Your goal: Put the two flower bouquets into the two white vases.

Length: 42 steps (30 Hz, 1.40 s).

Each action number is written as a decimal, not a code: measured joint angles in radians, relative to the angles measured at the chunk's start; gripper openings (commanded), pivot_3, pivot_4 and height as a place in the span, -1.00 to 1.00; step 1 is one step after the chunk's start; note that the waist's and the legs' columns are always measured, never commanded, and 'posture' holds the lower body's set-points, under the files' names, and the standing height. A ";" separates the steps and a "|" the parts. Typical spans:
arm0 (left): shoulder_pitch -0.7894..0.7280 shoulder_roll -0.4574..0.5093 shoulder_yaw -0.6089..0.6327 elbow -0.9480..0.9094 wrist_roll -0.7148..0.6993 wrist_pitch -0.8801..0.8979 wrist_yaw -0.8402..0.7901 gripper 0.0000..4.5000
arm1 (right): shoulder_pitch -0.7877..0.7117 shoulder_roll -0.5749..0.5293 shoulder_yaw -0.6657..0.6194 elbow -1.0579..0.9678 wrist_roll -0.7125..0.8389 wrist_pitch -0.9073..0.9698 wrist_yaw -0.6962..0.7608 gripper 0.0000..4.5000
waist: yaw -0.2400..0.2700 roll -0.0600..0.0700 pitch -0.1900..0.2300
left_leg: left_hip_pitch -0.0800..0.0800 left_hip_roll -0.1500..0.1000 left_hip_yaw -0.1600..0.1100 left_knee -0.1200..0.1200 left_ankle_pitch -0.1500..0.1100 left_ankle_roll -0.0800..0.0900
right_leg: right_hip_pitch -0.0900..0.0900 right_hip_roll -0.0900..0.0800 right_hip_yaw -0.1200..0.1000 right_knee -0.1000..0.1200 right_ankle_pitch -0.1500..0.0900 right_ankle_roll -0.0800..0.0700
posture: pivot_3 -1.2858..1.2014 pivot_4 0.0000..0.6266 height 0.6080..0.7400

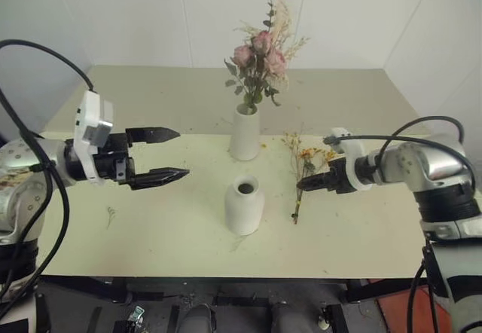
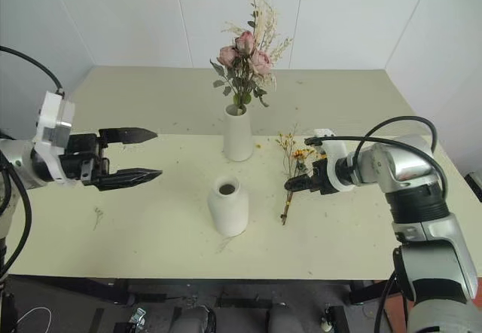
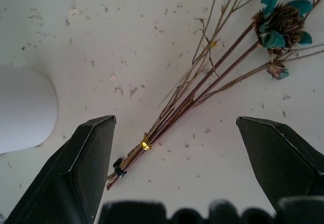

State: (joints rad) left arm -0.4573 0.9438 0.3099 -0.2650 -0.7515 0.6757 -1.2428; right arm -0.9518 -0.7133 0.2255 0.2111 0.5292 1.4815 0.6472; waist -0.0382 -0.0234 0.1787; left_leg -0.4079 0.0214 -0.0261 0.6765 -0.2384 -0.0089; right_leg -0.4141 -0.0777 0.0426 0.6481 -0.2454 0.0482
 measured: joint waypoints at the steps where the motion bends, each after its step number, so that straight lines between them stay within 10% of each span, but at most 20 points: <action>1: 0.006 0.007 0.010 -0.010 -0.011 0.006 -0.004 0.99 | -0.008 0.008 0.015 0.012 -0.008 0.005 0.000 1.00 | 0.000 0.000 0.000 | 0.000 0.000 0.000 0.000 0.000 0.000 | 0.000 0.000 0.000 0.000 0.000 0.000 | 0.03 -0.52 1.00; 8: 0.051 0.019 0.033 -0.057 -0.048 0.010 0.010 0.99 | -0.044 0.077 0.126 0.047 -0.089 -0.024 -0.013 1.00 | -0.006 -0.001 0.000 | 0.001 0.000 0.000 0.000 0.000 0.000 | 0.000 0.000 0.000 0.001 0.000 0.000 | 0.03 -0.52 1.00; 21: 0.096 0.020 0.062 -0.108 -0.075 0.010 0.066 1.00 | -0.083 0.231 0.169 0.189 -0.294 -0.211 -0.055 -0.95 | -0.030 -0.009 -0.006 | 0.011 0.014 0.001 -0.001 0.000 0.000 | 0.007 0.015 0.001 0.000 0.005 -0.009 | 0.03 -0.52 1.00; 37: -0.006 0.020 -0.012 -0.015 -0.055 -0.023 0.048 1.00 | 0.033 0.194 -0.386 -0.125 -0.270 -0.092 -0.226 -0.99 | 0.002 -0.008 -0.005 | -0.004 0.015 0.002 -0.004 0.000 0.000 | -0.009 0.016 0.002 -0.001 0.006 -0.011 | 0.03 -0.52 1.00; 42: -0.051 0.018 -0.055 0.032 -0.037 -0.028 0.025 1.00 | 0.211 0.338 -0.598 -0.396 -0.214 -0.279 -0.264 -0.99 | 0.000 -0.008 -0.005 | -0.003 0.016 0.002 -0.005 0.000 0.000 | -0.009 0.017 0.002 -0.001 0.005 -0.011 | 0.03 -0.52 1.00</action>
State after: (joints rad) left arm -0.5083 0.9615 0.2551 -0.2330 -0.7880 0.6476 -1.2175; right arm -0.7412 -0.3755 -0.3727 -0.1852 0.3151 1.2021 0.3828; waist -0.0384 -0.0311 0.1735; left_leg -0.4111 0.0373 -0.0241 0.6716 -0.2382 -0.0092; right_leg -0.4233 -0.0607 0.0449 0.6468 -0.2399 0.0370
